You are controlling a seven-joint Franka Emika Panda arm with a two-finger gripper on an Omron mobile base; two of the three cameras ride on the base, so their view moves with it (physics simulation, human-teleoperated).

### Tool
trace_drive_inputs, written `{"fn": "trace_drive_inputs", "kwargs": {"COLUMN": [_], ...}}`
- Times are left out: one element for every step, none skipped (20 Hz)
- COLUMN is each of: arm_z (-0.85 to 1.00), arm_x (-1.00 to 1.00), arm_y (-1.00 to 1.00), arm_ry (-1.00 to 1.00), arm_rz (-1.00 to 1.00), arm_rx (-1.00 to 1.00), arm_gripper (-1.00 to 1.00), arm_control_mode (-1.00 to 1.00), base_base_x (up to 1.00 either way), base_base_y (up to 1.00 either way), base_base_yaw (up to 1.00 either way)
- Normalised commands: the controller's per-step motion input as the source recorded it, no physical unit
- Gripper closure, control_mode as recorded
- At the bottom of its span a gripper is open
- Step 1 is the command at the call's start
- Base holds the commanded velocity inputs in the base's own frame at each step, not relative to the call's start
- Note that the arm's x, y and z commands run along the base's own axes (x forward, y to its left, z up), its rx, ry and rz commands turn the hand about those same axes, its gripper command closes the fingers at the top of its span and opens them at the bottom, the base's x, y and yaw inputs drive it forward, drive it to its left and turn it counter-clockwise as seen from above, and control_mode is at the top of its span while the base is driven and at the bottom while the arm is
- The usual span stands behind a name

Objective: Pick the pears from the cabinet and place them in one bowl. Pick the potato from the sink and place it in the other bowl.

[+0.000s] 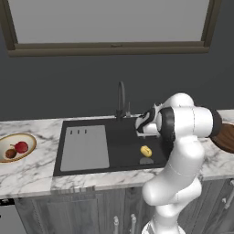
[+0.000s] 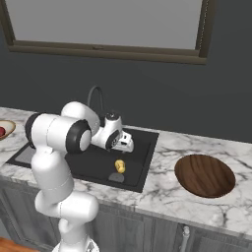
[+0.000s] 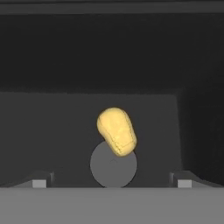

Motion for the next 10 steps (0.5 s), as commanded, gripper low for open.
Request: {"fn": "trace_drive_inputs", "kwargs": {"arm_z": [-0.35, -0.43, -0.54, -0.57, -0.41, -0.35, -0.51, -0.58, -0.59, -0.56], "arm_x": [0.20, 0.24, 0.23, 0.20, 0.00, 0.00, 0.00, 0.00, 0.00, 0.00], "arm_y": [0.08, 0.07, 0.06, 0.00, 0.00, 0.00, 0.00, 0.00, 0.00, 0.00], "arm_ry": [0.00, 0.00, -0.01, -0.03, 0.00, 0.00, 0.00, 0.00, 0.00, 0.00], "arm_rz": [0.00, 0.00, 0.00, 0.00, 0.00, 0.00, 0.00, 0.00, 0.01, 0.02], "arm_rx": [0.00, 0.00, 0.00, 0.00, -0.04, -0.03, -0.05, -0.03, -0.05, -0.03], "arm_gripper": [-1.00, -1.00, -1.00, -1.00, -1.00, -1.00, -1.00, -1.00, -1.00, -1.00], "arm_control_mode": [-1.00, -1.00, -1.00, -1.00, -1.00, -1.00, -1.00, -1.00, -1.00, -1.00], "base_base_x": [0.00, 0.00, 0.00, 0.00, 0.00, 0.00, 0.00, 0.00, 0.00, 0.00], "base_base_y": [0.00, 0.00, 0.00, 0.00, 0.00, 0.00, 0.00, 0.00, 0.00, 0.00], "base_base_yaw": [0.00, 0.00, 0.00, 0.00, 0.00, 0.00, 0.00, 0.00, 0.00, 0.00]}}
